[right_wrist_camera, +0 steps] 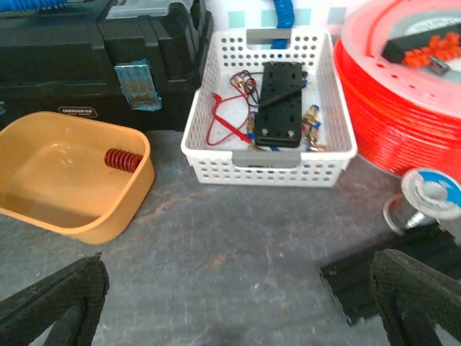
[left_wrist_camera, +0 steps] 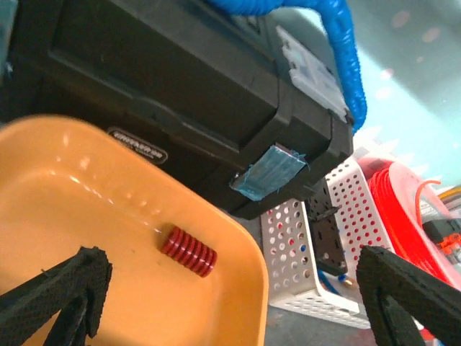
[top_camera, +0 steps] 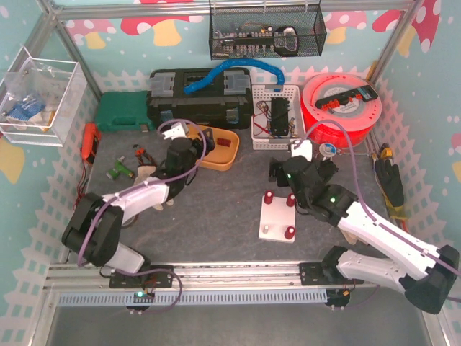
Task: Install the large spring
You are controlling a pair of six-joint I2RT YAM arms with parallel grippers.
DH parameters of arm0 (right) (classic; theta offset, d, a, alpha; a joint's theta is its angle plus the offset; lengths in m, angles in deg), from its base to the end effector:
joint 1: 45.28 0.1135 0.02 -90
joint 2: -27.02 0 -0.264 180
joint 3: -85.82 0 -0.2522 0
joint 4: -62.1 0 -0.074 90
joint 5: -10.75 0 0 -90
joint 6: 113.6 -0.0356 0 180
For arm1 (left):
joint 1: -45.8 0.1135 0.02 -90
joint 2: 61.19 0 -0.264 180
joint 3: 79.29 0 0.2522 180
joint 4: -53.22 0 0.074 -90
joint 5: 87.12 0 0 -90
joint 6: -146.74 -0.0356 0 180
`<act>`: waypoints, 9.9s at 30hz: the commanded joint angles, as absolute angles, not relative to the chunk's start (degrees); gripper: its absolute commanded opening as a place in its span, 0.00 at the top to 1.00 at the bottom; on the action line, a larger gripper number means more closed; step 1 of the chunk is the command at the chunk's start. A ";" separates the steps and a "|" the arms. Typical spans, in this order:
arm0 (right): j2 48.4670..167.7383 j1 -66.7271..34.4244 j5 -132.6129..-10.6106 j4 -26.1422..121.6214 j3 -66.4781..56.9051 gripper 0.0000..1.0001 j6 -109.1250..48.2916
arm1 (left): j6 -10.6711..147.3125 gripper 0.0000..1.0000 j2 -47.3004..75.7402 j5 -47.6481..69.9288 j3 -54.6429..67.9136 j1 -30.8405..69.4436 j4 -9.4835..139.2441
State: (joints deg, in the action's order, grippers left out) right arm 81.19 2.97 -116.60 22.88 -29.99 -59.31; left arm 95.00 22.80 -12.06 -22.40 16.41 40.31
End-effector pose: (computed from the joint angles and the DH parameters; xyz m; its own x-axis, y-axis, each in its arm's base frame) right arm 0.1514 0.1372 0.3215 -0.4041 0.2440 -0.8816 -0.0056 0.9631 0.2692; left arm 0.2850 -0.1500 0.2346 -0.3265 -0.5028 -0.8004 0.0691 0.8318 -0.5507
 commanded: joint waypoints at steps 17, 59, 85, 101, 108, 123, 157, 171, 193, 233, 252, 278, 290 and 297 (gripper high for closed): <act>84.34 -11.10 -103.79 50.80 -43.27 0.01 -47.61 | 137.87 0.59 50.03 4.15 4.93 19.70 63.96; 83.24 -11.73 -105.29 53.17 -45.77 0.01 -48.47 | 141.94 0.59 67.66 1.84 23.32 20.20 80.97; 82.66 -11.88 -106.77 53.85 -46.53 0.01 -48.65 | 142.73 0.53 72.46 -0.46 30.84 20.58 92.99; 82.08 -11.88 -107.39 54.13 -46.81 0.01 -48.68 | 145.52 0.58 70.51 -4.13 31.89 20.79 104.54; 81.74 -11.86 -107.87 54.14 -47.00 0.01 -48.65 | 144.73 0.55 75.40 -0.06 34.71 21.02 104.72; 81.13 -11.86 -107.68 54.29 -47.29 0.01 -48.90 | 141.99 0.76 71.78 -2.81 35.26 21.41 105.42; 77.61 -11.86 -93.93 41.51 -39.69 0.02 -52.29 | 80.85 0.85 28.75 9.76 -13.10 12.74 31.68; 81.19 -11.59 -70.47 33.30 -30.19 0.26 -53.33 | 53.22 0.86 21.37 9.69 -34.40 1.98 12.10; 94.04 4.57 -78.57 19.99 -20.72 0.44 -53.28 | 42.27 0.91 19.41 -6.52 -49.80 -10.80 -6.18; 97.74 6.75 -84.17 22.30 -21.33 1.00 -52.42 | 41.29 0.47 18.89 -7.75 -49.12 -11.37 -4.05; 83.43 6.64 -85.67 7.67 -28.62 1.00 -56.23 | 55.75 0.01 15.55 -19.41 -48.79 -7.42 2.00; 80.89 17.01 -89.20 1.85 -35.13 1.00 -68.77 | 61.79 0.01 15.72 -26.96 -48.61 -4.12 6.25; 82.09 17.48 -89.94 5.78 -36.85 1.00 -69.13 | 61.14 0.01 14.54 -26.92 -49.01 -4.12 5.98; 82.86 17.56 -88.79 7.95 -38.57 1.00 -69.16 | 60.87 0.01 14.40 -27.01 -49.01 -4.12 5.95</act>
State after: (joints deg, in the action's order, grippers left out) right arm 82.46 17.09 -88.71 5.53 -37.15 -68.51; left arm 61.01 15.37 -26.09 -49.35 -4.46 5.69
